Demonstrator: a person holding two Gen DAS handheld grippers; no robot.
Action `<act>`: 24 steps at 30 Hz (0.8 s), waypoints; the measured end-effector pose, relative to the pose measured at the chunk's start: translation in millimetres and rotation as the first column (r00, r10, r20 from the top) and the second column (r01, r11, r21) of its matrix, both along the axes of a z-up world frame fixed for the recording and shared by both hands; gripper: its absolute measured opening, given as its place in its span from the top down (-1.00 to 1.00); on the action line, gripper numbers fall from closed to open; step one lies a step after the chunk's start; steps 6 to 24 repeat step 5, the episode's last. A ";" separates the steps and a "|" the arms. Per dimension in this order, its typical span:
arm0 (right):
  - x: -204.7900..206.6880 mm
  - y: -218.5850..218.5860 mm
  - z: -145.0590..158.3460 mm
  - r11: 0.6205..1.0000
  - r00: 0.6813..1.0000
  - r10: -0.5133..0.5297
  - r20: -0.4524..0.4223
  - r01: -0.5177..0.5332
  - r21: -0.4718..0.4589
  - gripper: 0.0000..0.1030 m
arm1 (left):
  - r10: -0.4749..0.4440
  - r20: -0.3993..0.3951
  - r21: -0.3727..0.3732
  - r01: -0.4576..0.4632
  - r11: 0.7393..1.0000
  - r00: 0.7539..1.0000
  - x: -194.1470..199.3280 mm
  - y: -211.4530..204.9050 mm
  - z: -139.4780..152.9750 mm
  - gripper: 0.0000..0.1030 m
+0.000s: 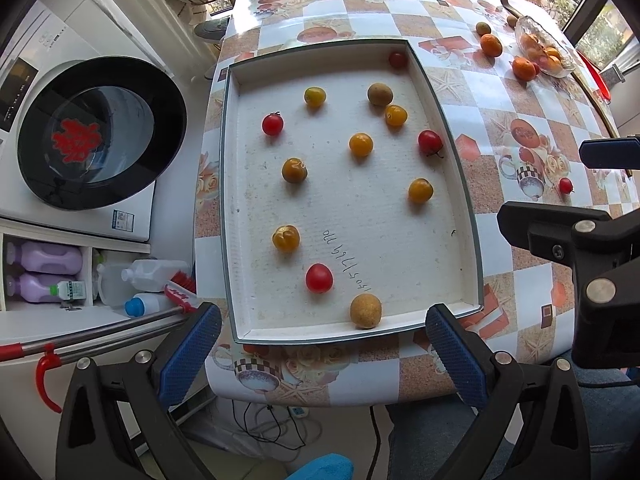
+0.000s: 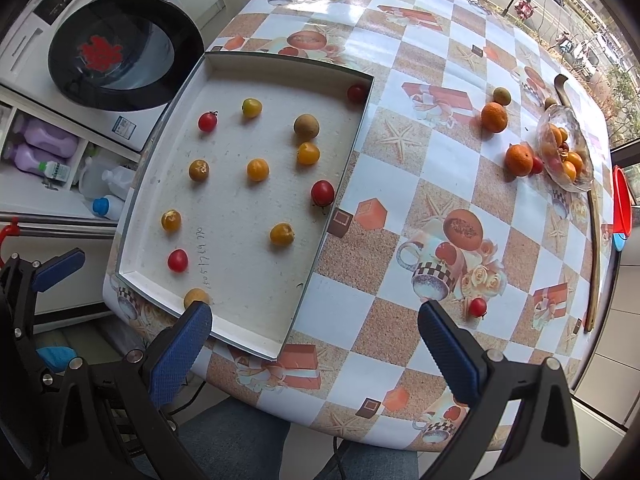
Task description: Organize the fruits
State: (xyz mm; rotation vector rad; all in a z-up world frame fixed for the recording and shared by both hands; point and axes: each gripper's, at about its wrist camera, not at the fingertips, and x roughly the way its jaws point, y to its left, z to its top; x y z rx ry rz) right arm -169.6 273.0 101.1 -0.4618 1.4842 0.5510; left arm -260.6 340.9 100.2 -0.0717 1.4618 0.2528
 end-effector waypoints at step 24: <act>0.4 0.0 -0.5 1.000 1.000 0.000 0.000 0.000 -0.004 -1.00 | 0.019 0.025 -0.023 -0.019 1.000 1.000 -0.1 2.0 1.9 -1.00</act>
